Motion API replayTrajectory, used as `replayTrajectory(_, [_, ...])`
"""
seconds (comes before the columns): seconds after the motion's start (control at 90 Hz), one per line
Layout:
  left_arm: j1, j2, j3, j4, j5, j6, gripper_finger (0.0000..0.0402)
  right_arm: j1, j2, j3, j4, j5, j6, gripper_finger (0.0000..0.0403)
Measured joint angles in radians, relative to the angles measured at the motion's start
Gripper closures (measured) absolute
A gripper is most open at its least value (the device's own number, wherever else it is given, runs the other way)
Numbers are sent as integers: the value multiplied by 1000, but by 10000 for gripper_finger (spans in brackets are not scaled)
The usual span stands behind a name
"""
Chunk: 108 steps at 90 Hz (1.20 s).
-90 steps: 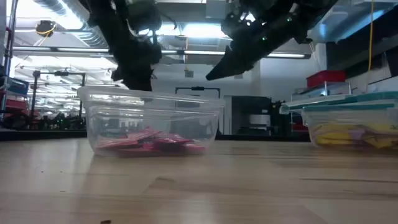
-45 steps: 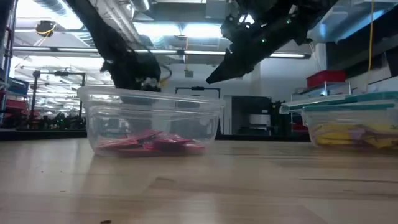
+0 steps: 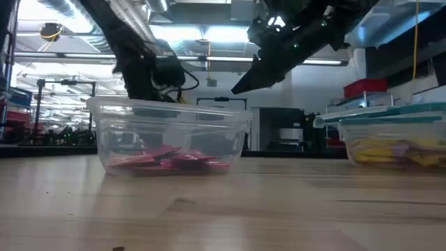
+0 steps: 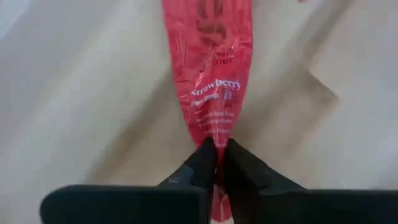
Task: Sort candy
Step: Put the pink candy strip into the left transparent bin
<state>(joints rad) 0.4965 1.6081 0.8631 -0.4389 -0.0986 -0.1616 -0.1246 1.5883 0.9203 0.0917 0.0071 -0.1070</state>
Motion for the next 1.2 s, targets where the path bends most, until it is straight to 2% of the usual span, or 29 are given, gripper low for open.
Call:
replayTrajectory(0.222, [-136,-267,48,-192,-2,-270,398,0,0,0,-3,0,-2,402])
replayTrajectory(0.389, [-313,-449,53,-149,23,-576,398,0,0,0,20,0,-9,402])
replayTrajectory(0.489, [-469,-495,53,-57,-63,-738,398,0,0,0,24,-8,-29,402])
replayTrajectory(0.722, [-814,-429,53,105,-397,-1104,398,0,0,0,62,-40,-40,402])
replayTrajectory(0.9, [-968,-325,53,151,-589,-1425,399,0,0,0,100,-98,-55,402])
replayTrajectory(1.011, [-1009,-257,53,153,-631,-1606,400,0,0,0,101,-130,-55,402])
replayTrajectory(1.2, [-1005,-179,52,96,-618,-1890,400,1,0,0,100,-132,-55,402])
